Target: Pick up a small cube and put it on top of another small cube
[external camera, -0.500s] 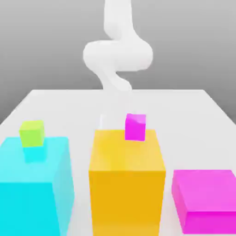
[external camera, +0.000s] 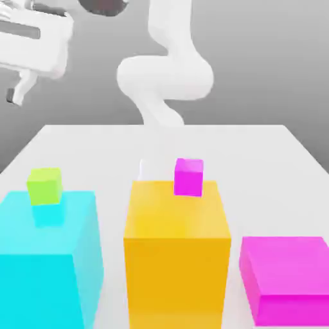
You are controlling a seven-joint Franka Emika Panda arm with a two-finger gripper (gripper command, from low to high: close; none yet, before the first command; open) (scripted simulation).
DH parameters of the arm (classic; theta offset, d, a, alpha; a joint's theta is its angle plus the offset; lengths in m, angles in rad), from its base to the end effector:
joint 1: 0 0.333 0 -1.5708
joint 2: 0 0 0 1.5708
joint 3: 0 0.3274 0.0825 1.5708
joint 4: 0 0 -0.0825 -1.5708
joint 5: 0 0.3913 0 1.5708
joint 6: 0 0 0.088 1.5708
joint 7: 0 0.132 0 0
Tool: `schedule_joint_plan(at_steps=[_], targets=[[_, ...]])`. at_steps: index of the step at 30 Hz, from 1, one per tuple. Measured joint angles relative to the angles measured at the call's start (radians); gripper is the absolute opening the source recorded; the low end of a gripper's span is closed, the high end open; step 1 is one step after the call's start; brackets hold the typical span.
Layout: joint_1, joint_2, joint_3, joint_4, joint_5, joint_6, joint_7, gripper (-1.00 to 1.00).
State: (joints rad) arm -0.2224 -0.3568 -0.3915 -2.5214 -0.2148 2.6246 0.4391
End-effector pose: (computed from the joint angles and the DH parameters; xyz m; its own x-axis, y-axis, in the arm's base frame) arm 0.3872 -0.2723 0.4263 0.5467 -0.7336 0.4036 -0.7542 -0.6409 -0.1433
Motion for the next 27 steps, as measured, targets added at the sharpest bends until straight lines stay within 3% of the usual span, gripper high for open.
schedule_joint_plan(at_steps=[5, 12, 15, 19, 20, 27], targets=[[-0.028, 0.158, -0.135, -0.104, 0.030, 0.127, -0.154, 0.00], [0.046, 0.329, -0.124, -0.337, 0.176, 0.243, -0.191, 0.00], [0.005, 0.432, -0.030, -0.341, 0.376, 0.309, -0.320, 0.00], [-0.189, 0.576, 0.214, -0.309, 0.592, 0.416, -0.479, 0.00], [-0.237, 0.607, 0.267, -0.302, 0.617, 0.443, -0.501, -1.00], [-0.252, 0.613, 0.283, -0.301, 0.619, 0.446, -0.502, -1.00]])
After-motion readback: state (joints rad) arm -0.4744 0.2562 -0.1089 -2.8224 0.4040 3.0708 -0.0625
